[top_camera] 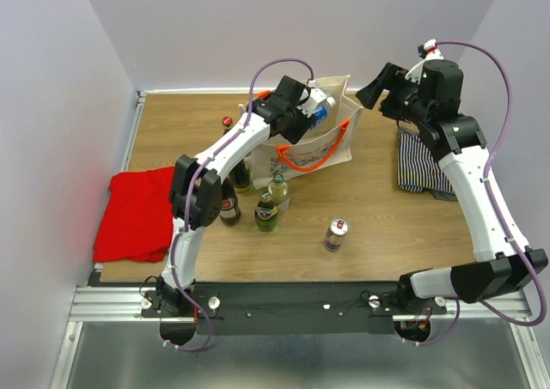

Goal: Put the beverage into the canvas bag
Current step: Pick up the drink from the canvas bag.

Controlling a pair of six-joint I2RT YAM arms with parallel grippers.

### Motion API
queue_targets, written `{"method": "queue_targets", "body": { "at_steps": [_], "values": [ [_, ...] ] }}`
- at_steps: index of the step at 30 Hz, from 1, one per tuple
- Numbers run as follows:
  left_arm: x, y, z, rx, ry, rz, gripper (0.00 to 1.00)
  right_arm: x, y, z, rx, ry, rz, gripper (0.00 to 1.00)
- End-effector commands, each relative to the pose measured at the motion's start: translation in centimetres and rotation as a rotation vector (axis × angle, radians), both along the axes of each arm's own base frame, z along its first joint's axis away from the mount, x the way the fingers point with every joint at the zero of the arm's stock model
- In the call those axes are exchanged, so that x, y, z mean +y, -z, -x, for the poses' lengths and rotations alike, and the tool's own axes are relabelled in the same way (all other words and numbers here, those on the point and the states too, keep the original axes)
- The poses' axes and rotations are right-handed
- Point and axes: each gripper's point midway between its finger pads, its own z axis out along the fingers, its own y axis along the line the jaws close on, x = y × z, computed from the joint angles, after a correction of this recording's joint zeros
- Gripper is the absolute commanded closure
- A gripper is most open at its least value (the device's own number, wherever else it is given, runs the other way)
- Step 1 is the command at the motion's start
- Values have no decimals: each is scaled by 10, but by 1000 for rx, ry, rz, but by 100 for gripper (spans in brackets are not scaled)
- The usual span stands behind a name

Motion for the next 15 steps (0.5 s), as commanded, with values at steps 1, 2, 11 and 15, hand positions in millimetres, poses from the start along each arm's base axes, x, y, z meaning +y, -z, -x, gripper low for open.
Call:
{"method": "queue_targets", "body": {
  "at_steps": [1, 2, 11, 15],
  "values": [
    [-11, -129, -10, -255, -2, 208, 100, -6, -2, -1, -26, 36, -16, 16],
    [-11, -131, -10, -258, -2, 209, 100, -6, -1, -2, -23, 36, -17, 16],
    [-12, -160, -3, -288, 13, 254, 100, -4, 5, -9, -20, 17, -23, 16],
    [-10, -172, 0, -300, 16, 268, 100, -2, 0, -14, -33, 1, -39, 16]
  ]
}}
